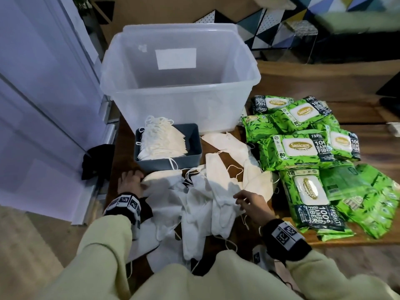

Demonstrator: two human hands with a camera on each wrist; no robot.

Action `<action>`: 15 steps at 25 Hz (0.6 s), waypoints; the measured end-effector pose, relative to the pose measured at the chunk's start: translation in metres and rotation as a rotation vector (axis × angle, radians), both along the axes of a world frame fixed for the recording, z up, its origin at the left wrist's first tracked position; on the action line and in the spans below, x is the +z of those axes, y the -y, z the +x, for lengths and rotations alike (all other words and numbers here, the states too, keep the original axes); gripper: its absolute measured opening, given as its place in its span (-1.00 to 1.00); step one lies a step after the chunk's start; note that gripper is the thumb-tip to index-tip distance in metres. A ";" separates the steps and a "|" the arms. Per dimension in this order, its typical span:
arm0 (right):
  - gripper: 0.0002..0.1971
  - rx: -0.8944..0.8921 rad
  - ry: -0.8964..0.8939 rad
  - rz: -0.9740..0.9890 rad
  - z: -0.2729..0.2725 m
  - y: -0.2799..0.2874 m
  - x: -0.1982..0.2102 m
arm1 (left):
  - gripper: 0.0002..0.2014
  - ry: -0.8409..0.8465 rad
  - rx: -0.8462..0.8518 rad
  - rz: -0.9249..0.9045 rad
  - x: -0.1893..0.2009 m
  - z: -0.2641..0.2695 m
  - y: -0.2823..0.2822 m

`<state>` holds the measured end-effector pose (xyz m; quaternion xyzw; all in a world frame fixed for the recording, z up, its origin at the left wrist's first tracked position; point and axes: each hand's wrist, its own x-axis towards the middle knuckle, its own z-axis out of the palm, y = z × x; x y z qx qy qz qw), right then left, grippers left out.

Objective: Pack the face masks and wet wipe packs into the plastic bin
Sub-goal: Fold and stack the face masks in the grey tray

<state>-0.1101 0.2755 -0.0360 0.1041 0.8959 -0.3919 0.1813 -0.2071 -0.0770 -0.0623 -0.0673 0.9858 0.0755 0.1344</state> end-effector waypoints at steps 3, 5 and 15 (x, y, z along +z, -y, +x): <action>-0.65 -0.082 -0.028 0.157 -0.021 0.010 -0.008 | -0.68 0.105 -0.042 -0.082 0.019 0.002 -0.006; -0.46 -0.126 0.032 0.187 -0.039 0.026 -0.007 | -0.65 0.115 -0.131 -0.131 0.037 0.010 -0.011; -0.67 -0.453 -0.041 -0.088 -0.073 0.031 -0.020 | -0.79 -0.262 0.229 0.780 0.148 0.097 -0.032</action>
